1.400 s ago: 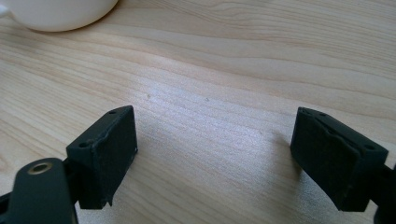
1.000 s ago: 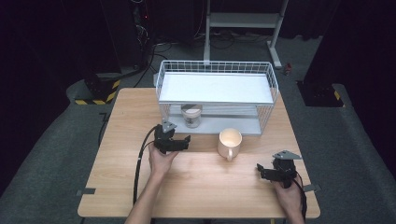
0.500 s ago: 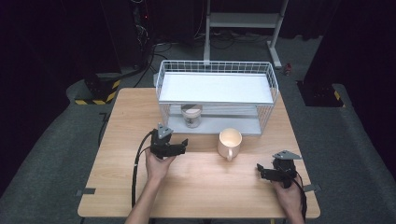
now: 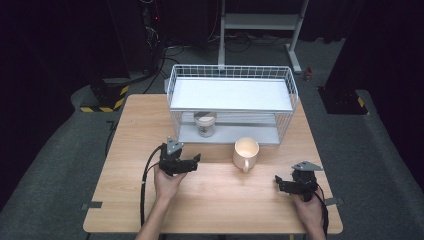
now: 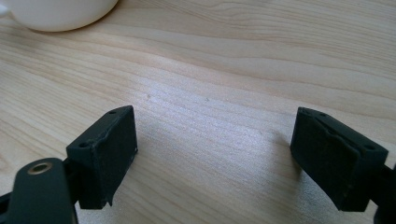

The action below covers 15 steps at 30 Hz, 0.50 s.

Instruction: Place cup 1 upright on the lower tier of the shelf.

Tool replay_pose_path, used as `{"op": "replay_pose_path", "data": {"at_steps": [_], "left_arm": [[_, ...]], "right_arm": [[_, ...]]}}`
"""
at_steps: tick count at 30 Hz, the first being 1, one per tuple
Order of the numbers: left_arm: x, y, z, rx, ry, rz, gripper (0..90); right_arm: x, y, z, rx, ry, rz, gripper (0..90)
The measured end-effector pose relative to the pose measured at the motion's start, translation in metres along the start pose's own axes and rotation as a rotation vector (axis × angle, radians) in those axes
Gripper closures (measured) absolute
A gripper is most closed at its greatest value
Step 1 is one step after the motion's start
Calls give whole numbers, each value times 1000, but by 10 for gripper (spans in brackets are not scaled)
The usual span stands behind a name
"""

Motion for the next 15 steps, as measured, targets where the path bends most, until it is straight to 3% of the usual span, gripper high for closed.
{"op": "replay_pose_path", "data": {"at_steps": [15], "left_arm": [[4,-12,15,7,-8,9,148]], "right_arm": [[0,0,0,0,0,0,147]]}}
Point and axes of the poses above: each handheld gripper's, and its own axes: z roughly backward along the jaws, y roughly out of its top, x roughly to its right, the point moved 4 cm from there along -z, roughly forward along the jaws, and after that the axes turned 2 degrees about z, right-handed, at the moved point
